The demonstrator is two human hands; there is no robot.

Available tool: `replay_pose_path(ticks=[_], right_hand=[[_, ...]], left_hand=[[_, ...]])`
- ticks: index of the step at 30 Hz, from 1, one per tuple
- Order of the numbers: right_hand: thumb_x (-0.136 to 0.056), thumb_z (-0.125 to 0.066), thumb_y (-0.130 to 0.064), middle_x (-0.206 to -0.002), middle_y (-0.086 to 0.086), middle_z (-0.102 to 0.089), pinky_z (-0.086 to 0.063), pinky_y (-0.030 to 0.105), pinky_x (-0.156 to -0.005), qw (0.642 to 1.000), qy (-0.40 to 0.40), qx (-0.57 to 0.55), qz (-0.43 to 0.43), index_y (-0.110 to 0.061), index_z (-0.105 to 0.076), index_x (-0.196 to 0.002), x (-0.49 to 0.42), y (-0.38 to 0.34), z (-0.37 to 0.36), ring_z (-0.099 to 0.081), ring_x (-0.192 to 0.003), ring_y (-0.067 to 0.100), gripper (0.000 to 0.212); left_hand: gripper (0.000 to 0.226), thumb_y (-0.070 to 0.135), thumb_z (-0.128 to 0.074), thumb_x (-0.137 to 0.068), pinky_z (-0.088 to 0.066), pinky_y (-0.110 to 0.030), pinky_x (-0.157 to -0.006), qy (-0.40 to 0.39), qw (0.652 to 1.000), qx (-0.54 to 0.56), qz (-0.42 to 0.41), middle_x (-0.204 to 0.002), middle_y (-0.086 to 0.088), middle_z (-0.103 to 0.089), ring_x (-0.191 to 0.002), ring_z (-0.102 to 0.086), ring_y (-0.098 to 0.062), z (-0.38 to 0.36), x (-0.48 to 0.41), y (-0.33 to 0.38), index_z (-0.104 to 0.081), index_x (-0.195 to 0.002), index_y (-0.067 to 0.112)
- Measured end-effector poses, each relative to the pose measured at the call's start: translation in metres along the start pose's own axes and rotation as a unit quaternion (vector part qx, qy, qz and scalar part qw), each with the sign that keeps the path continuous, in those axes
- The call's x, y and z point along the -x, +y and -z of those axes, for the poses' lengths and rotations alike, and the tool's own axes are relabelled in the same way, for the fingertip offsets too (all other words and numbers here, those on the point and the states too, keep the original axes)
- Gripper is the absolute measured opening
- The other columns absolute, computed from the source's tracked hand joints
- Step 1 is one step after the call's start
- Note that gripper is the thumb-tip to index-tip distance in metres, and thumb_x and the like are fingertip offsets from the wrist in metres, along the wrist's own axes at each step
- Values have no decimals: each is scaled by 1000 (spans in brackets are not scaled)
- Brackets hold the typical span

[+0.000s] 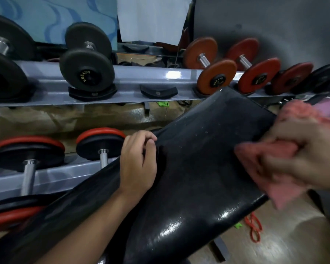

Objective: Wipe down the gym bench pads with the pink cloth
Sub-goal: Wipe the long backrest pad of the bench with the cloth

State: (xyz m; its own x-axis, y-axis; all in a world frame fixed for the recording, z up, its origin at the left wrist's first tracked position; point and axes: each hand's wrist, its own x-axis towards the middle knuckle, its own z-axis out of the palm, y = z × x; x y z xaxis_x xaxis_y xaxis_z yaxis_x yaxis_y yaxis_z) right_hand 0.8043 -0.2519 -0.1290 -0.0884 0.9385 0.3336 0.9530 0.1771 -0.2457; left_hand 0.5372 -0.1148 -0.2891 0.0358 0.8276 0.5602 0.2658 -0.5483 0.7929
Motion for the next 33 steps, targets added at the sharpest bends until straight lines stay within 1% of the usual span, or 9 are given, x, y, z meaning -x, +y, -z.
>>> replay_pose_path(ticks=[3,6,9,13,16,22,24,28,33], right_hand=[[-81,-67,-62,-75,-12,-66,-45,39,-75,999,33,19,17,-31,-73,-77,-26,3,-4,-62,-74,7,32],[-99,-56,-60,-64,-7,-59,-42,35,-71,997,-29,-43,65,-22,-70,-66,-14,-2,-12,-59,-65,11,52],[-86,-75,-56,-87,-16,-67,-49,34,-77,997,-32,-59,27,-40,-74,-96,-6,1,-7,-65,-83,9,19],[-64,-63,-90,-136,-7,-52,-43,56,-110,985,48,140,-83,-39,-52,-140,2,15,-9,-52,-129,29,91],[-64,-52,-82,-158,10,-40,-34,66,-117,970,5,186,-156,-18,-40,-152,13,10,-21,-41,-144,42,110],[-88,-36,-58,-143,25,-57,-42,57,-110,949,93,182,-241,-3,-55,-137,-26,-16,-32,-54,-131,46,76],[-94,-43,-50,-130,19,-69,-48,55,-101,961,125,188,-160,-6,-70,-117,-26,-18,-36,-64,-117,42,56],[-100,-60,-28,-127,3,-74,-48,46,-109,985,131,116,2,-13,-78,-118,-3,-7,-38,-67,-122,22,30],[-98,-63,-23,-125,6,-75,-51,42,-98,973,143,126,-129,-17,-78,-116,-42,-3,-21,-68,-115,34,24]], left_hand=[[19,13,-49,-100,-40,-19,-85,4,1000,8,5,-91,13,-64,-96,-57,-11,1,1,0,-65,-92,18],[19,14,-49,-100,-42,-23,-85,-3,1000,12,3,-90,10,-65,-95,-58,-14,2,0,0,-66,-92,17],[21,20,-46,-100,-42,-25,-84,-6,1000,5,-1,-90,10,-65,-94,-58,-16,1,-1,-3,-65,-92,17],[22,21,-45,-100,-42,-25,-84,-10,1000,1,-5,-91,10,-64,-94,-57,-18,-1,0,-3,-65,-92,17],[21,20,-45,-100,-42,-26,-85,-6,1000,1,-6,-91,9,-64,-93,-57,-19,-2,1,-4,-65,-92,16],[21,18,-46,-100,-42,-28,-86,-5,1000,-4,-9,-91,8,-64,-93,-57,-20,0,1,-4,-65,-92,15],[20,17,-46,-100,-42,-27,-86,-2,1000,-4,-10,-91,8,-64,-93,-56,-20,0,2,-4,-65,-92,15],[19,10,-49,-100,-42,-27,-86,-2,1000,-5,-10,-91,9,-64,-95,-56,-18,1,3,-5,-65,-92,16],[19,14,-47,-100,-42,-24,-86,-4,1000,-6,-5,-91,10,-64,-95,-55,-17,0,1,-5,-65,-92,17]])
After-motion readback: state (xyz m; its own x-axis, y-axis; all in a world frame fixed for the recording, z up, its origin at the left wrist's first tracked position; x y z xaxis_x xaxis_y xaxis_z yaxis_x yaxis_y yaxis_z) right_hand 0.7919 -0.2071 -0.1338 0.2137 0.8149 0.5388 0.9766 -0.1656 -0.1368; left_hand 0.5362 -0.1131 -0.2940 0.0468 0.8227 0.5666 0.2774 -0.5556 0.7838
